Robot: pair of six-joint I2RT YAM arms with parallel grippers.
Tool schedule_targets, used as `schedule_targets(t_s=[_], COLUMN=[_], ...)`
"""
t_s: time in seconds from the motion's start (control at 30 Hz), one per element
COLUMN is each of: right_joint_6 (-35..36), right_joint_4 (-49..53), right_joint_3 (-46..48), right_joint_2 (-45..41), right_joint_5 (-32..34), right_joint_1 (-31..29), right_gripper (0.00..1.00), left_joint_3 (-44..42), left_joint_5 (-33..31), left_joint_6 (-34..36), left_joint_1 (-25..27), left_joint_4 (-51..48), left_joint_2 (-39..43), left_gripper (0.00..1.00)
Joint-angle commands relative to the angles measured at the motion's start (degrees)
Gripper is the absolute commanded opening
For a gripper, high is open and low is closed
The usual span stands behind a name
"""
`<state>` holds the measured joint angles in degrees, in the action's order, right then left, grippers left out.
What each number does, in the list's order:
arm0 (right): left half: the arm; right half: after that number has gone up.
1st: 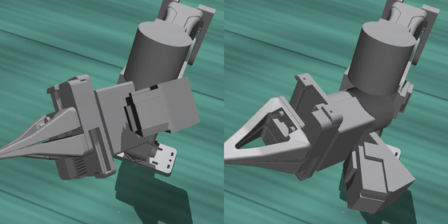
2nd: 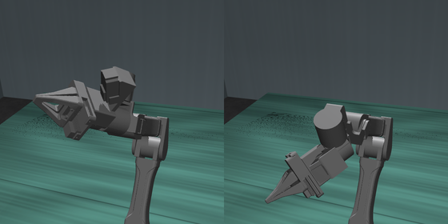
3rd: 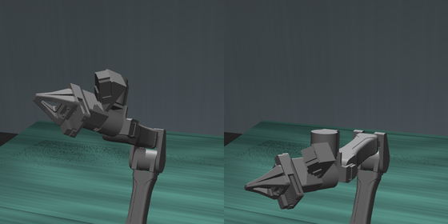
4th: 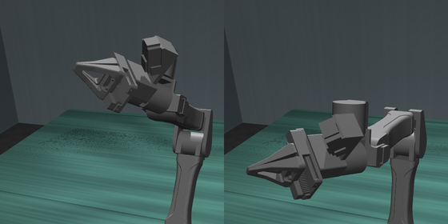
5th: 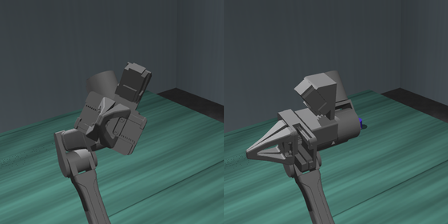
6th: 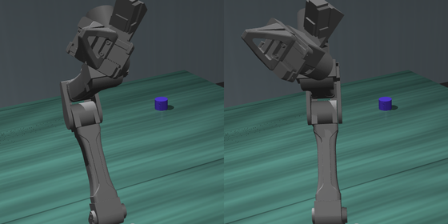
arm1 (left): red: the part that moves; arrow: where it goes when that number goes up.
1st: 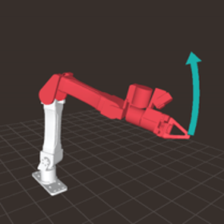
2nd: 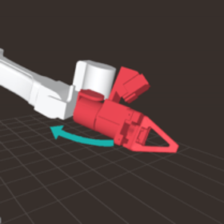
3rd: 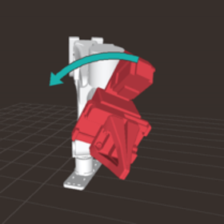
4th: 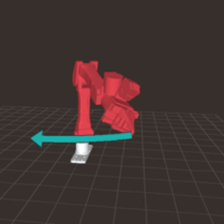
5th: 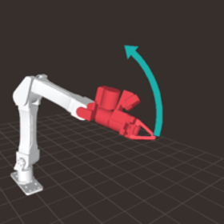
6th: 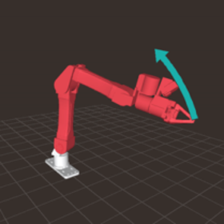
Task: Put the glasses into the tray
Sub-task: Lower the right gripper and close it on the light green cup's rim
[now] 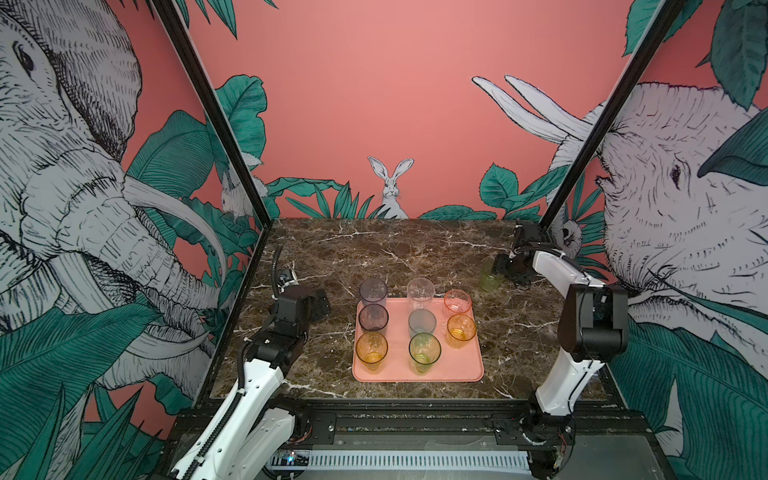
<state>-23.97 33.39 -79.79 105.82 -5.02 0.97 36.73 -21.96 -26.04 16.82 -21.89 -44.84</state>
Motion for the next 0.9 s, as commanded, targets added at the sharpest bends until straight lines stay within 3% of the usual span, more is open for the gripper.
schedule_targets(t_s=[0.0, 0.43, 0.87], right_joint_6=[-0.29, -0.56, -0.47], right_joint_4=[-0.87, -1.41, -1.57], right_joint_3=[0.34, 0.16, 0.5], right_joint_2=[1.27, 2.99, 2.81], right_joint_5=[-0.34, -1.66, -2.59], right_joint_1=[0.46, 0.76, 1.05], right_gripper=[0.69, 0.59, 0.31], left_joint_3=[1.28, 1.24, 0.42], left_joint_5=[-0.2, -0.03, 0.33], left_joint_6=[-1.2, -1.36, -1.56], left_joint_1=[-0.32, -0.25, -0.3], left_joint_4=[0.86, 1.13, 1.32], left_joint_2=[0.32, -0.3, 0.16], left_gripper=[0.99, 0.99, 0.99])
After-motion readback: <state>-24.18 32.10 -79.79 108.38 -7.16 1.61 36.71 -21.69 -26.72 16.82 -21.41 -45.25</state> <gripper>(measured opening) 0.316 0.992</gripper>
